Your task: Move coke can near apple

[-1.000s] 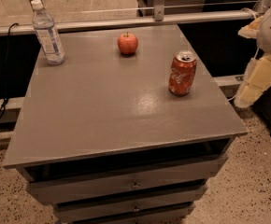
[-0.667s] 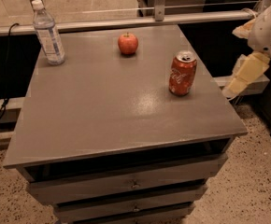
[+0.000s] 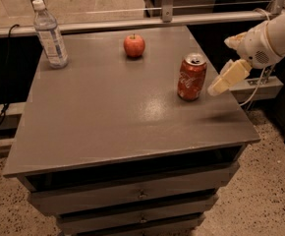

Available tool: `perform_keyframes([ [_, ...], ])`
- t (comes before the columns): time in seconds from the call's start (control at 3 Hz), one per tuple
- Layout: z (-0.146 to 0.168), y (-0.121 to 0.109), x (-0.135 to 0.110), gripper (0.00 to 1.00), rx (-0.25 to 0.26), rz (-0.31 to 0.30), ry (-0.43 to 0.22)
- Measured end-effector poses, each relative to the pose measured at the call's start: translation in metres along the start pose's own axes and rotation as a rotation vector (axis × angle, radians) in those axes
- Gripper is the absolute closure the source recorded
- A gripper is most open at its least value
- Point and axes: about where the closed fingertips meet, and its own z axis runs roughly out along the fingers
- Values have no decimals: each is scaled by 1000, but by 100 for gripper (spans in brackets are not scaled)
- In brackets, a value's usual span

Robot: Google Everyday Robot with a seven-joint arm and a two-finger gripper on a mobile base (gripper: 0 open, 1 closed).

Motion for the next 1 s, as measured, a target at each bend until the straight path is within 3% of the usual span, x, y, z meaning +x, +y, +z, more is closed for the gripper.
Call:
perform_keyframes([
  [0.33, 33, 1, -8, 0, -50, 71, -122],
  [0.67, 51, 10, -20, 15, -106, 126, -220],
  [1.0, 45, 13, -40, 47, -139, 161, -327],
])
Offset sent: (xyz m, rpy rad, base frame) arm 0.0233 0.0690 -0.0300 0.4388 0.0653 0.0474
